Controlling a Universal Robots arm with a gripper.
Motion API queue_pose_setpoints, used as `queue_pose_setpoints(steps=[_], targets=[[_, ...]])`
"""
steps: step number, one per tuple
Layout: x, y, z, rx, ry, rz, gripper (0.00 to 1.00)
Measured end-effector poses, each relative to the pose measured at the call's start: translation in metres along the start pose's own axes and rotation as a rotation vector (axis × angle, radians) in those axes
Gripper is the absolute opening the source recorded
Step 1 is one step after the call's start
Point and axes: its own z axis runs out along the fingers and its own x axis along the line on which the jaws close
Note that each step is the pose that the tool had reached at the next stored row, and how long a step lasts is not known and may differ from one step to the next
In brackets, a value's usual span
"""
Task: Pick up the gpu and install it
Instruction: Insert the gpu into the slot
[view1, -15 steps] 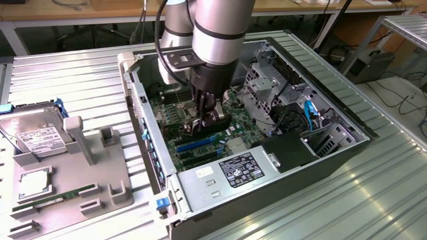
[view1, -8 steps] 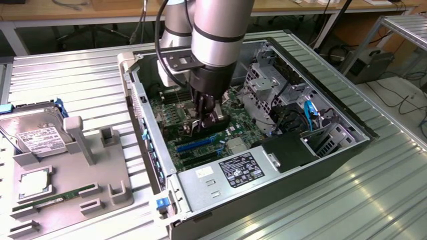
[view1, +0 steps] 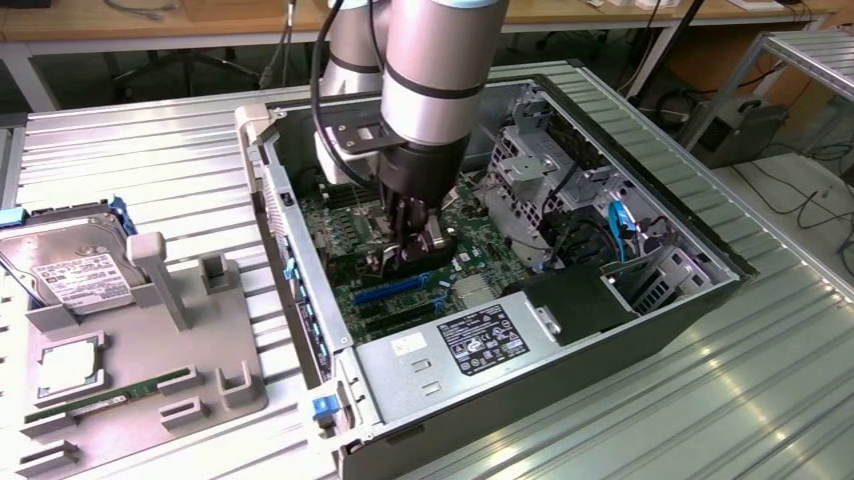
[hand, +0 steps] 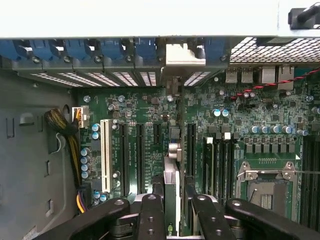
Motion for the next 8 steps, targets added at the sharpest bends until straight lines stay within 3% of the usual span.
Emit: queue_pose_setpoints(steps=[8], targets=[[0.0000,-0.0001,0.0094,0.0025,-0.0025,0.000,0.26]])
